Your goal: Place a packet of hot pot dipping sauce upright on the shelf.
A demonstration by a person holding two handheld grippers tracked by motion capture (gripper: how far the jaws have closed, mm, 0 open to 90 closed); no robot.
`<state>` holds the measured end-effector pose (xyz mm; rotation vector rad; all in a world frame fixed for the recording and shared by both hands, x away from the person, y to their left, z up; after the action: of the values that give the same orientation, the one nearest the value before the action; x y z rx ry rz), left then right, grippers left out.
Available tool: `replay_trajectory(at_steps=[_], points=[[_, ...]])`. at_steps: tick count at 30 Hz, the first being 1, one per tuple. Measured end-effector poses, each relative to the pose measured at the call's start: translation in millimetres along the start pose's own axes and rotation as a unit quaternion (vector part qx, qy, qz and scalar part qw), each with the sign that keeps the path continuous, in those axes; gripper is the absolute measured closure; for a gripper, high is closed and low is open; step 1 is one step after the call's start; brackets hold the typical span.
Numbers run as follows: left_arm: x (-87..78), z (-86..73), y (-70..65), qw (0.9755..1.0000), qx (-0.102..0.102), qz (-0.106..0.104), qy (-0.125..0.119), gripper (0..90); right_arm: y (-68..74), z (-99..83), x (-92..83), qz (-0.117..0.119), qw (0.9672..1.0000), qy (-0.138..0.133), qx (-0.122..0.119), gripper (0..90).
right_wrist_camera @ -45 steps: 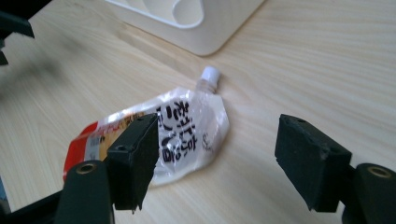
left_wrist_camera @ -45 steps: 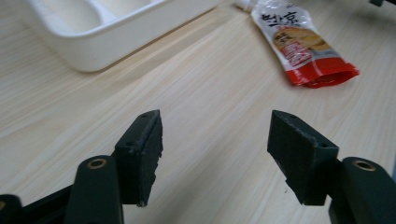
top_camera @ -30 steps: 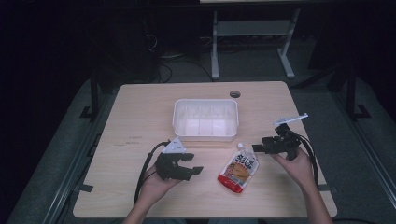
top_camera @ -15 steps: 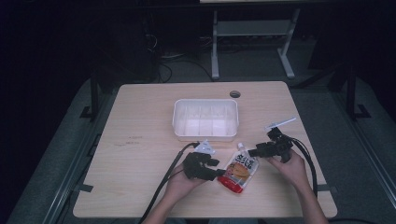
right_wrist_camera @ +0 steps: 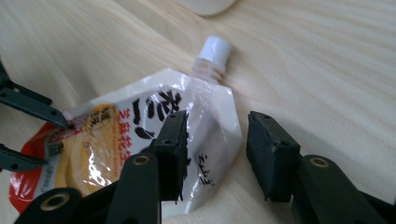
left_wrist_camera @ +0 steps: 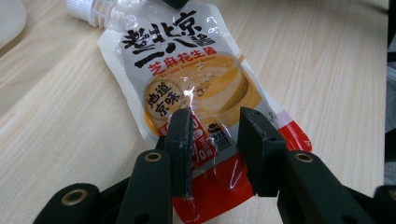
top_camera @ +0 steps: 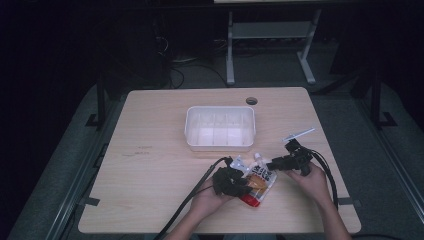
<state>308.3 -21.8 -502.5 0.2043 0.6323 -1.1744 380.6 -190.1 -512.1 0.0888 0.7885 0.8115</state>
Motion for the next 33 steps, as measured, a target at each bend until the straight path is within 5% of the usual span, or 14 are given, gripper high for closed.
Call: replay_trajectory(at_steps=[17, 24, 33], points=[[4.3, -4.4, 1.4, 0.9999, 0.001, -0.001, 0.013, 66.6, 7.5, -3.8, 5.2, 0.042, 0.9989, 0.004, 0.022, 65.8], [5.0, -4.6, 1.7, 0.9999, 0.005, 0.001, 0.009, 66.5, 13.2, -2.6, 4.7, 0.048, 0.9983, 0.003, 0.031, 83.9], [-6.6, -5.5, 5.9, 0.9996, 0.018, 0.021, -0.011, 60.1, 17.9, 5.3, -5.3, 0.064, 0.9949, -0.028, 0.074, 87.8]])
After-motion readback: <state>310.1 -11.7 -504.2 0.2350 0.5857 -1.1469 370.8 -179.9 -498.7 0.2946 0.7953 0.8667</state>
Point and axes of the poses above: each handheld gripper's, and its own axes: x roughly forward along the jaws, z roughly out of its top, y roughly to its left, the point moved 7 cm from there along x, roughly forward along the jaws, and after that the axes turned 15 degrees about -y, right-handed, at the moved point
